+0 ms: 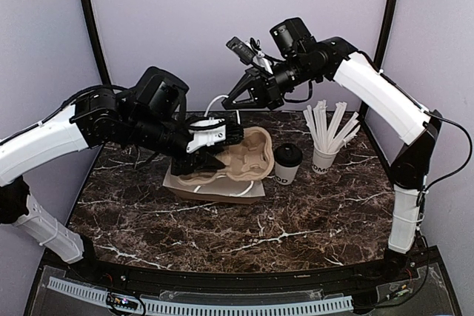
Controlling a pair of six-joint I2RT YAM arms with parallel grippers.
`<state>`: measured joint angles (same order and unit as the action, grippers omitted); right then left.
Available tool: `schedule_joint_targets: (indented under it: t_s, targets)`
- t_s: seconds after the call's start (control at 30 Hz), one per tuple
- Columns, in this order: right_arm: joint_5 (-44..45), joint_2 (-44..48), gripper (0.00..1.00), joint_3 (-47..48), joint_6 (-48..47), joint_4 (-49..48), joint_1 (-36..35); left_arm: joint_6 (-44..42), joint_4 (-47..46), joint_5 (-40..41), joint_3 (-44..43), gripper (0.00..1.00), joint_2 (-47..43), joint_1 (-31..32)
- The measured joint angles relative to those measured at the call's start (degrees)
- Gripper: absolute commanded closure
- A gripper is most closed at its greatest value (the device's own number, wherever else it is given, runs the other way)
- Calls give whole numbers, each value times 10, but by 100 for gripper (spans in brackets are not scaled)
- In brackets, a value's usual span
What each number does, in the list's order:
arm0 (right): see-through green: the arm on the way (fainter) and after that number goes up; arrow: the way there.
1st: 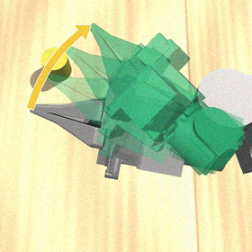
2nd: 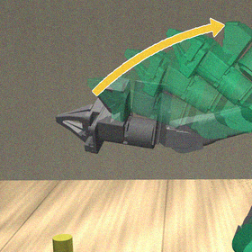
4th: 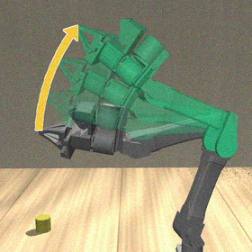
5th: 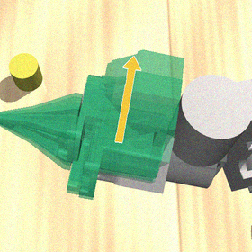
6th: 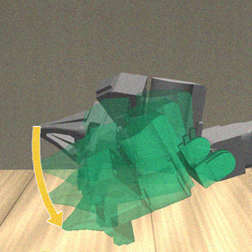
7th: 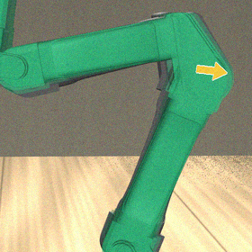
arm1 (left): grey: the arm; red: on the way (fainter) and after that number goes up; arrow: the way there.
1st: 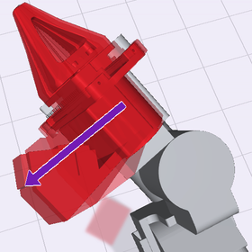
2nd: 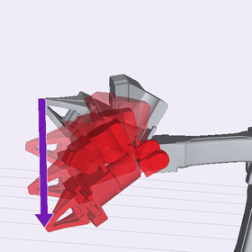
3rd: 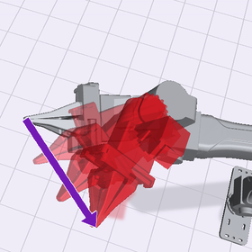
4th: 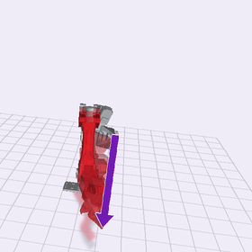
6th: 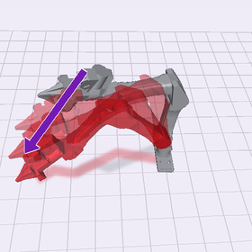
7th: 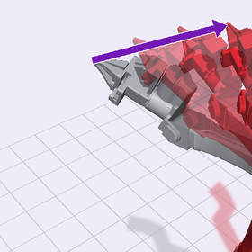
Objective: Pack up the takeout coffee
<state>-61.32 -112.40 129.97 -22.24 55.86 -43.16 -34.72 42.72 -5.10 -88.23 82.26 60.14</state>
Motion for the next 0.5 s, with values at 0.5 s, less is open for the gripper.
schedule_joint_targets:
  t_s: [0.5]
  targets:
    - [-2, -15, 100, 11, -52, 54, 0, 6, -40, 12, 111, 74, -125, -30]
